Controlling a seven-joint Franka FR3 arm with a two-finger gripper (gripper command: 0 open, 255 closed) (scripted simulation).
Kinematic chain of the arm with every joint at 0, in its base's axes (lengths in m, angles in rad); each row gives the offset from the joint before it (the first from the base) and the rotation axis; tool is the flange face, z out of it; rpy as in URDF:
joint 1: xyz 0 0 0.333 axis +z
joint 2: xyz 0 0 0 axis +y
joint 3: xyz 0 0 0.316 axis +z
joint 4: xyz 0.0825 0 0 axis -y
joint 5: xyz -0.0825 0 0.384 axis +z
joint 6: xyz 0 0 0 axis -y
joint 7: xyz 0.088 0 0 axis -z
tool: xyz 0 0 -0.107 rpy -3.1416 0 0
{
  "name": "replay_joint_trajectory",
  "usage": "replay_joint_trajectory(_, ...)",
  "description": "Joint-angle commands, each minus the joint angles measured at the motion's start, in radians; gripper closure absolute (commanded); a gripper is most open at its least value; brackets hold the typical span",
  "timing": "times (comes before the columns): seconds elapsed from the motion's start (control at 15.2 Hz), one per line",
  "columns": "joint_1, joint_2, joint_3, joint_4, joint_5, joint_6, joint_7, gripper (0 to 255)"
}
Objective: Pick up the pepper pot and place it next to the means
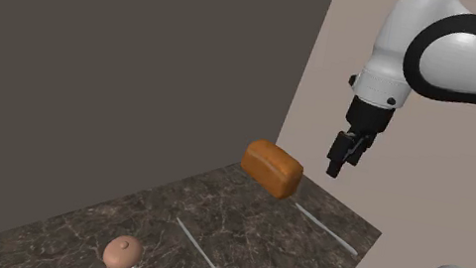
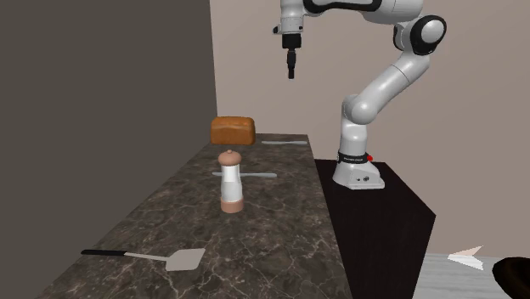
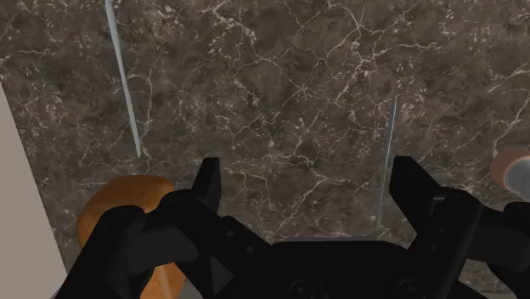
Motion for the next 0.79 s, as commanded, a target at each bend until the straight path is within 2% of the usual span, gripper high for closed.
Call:
replay_joint_trajectory(0.0,0.0,0.0,0.0,0.0,0.0,0.0,0.0,0)
replay_joint_trajectory(0.73,0.043,0.142,0.229,-0.048,0.144,0.229,0.268,0)
